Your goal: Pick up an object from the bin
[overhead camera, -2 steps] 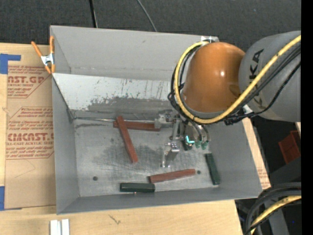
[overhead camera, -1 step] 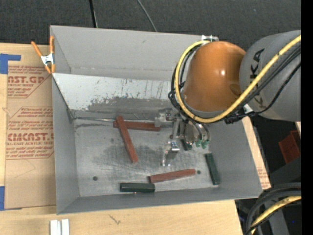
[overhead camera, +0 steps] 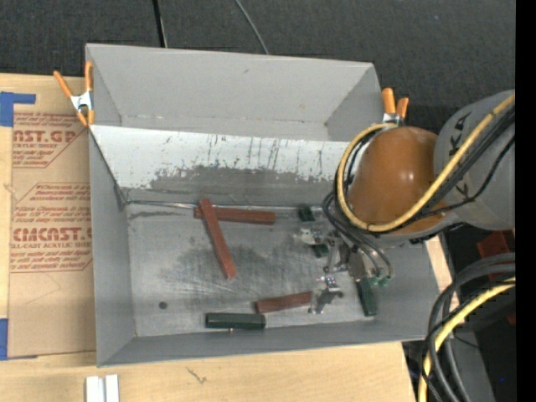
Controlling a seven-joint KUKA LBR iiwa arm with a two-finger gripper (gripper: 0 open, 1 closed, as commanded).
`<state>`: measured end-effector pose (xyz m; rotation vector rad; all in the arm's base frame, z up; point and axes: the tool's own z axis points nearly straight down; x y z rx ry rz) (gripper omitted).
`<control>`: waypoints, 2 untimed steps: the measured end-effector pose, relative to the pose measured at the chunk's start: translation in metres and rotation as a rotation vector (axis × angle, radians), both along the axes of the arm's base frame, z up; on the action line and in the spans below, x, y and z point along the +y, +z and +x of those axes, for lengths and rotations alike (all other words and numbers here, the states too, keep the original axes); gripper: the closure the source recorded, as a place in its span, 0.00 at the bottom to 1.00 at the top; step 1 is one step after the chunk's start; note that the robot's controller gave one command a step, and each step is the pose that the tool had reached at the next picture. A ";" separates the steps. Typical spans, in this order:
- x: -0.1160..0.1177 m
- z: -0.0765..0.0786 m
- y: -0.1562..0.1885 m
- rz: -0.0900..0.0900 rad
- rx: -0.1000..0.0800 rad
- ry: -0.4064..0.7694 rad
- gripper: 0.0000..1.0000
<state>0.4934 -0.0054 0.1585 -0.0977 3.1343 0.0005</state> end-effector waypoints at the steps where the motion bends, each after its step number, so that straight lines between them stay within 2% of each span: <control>1: 0.007 -0.011 -0.087 0.000 0.016 -0.081 1.00; 2: 0.007 -0.011 -0.087 0.000 0.016 -0.081 1.00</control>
Offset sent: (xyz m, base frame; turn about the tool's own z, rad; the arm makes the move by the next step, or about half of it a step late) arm 0.0000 0.0000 0.0000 0.0000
